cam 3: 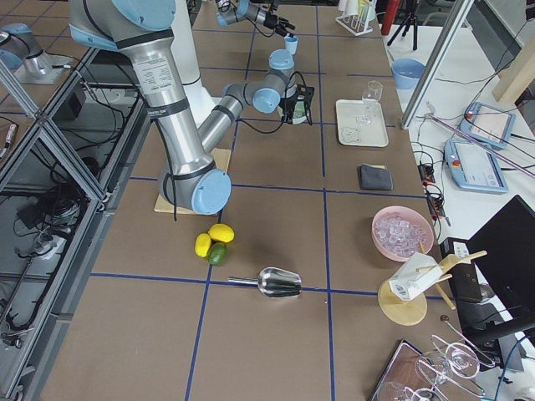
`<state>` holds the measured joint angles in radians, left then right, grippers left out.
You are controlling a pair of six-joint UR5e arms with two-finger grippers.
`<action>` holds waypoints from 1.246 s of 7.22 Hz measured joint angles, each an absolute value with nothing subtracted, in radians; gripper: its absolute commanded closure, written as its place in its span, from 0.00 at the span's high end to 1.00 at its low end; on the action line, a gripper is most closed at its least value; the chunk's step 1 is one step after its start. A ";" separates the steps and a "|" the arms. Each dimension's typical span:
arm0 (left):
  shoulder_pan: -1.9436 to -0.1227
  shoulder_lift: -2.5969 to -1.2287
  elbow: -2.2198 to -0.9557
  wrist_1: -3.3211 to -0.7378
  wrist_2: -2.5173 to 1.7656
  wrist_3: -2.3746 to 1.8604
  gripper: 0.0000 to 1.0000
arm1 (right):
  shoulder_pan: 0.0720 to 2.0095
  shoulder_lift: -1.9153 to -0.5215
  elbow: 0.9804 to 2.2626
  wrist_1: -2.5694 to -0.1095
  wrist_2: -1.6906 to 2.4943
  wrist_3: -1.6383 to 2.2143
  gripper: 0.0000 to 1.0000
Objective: Pour ice into bowl
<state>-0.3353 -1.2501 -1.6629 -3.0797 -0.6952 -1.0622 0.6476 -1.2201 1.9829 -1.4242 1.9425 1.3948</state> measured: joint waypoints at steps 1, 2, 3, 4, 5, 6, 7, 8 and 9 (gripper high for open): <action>-0.383 -1.248 -1.694 -3.077 -0.769 -1.000 1.00 | 0.651 -1.292 2.020 -1.416 1.942 1.358 0.00; -0.449 -1.248 -1.720 -3.066 -0.859 -0.932 1.00 | 0.661 -1.369 2.044 -1.387 1.941 1.312 0.00; -0.538 -1.251 -1.756 -3.023 -0.978 -0.854 1.00 | 0.681 -1.467 2.057 -1.317 1.943 1.261 0.00; -0.633 -1.257 -1.801 -2.943 -1.111 -0.780 1.00 | 0.709 -1.562 2.055 -1.227 1.960 1.217 0.00; -0.736 -1.274 -1.838 -2.838 -1.262 -0.711 1.00 | 0.746 -1.648 2.042 -1.141 1.996 1.170 0.00; -0.844 -1.305 -1.857 -2.734 -1.416 -0.637 1.00 | 0.785 -1.712 2.021 -1.082 2.023 1.110 0.00; -0.930 -1.330 -1.862 -2.664 -1.530 -0.571 1.00 | 0.823 -1.749 1.992 -1.047 2.038 1.051 0.00; -0.982 -1.338 -1.863 -2.633 -1.588 -0.524 1.00 | 0.856 -1.765 1.955 -1.029 2.047 0.998 0.00; -1.014 -1.338 -1.863 -2.621 -1.612 -0.480 1.00 | 0.885 -1.770 1.915 -1.022 2.052 0.949 0.00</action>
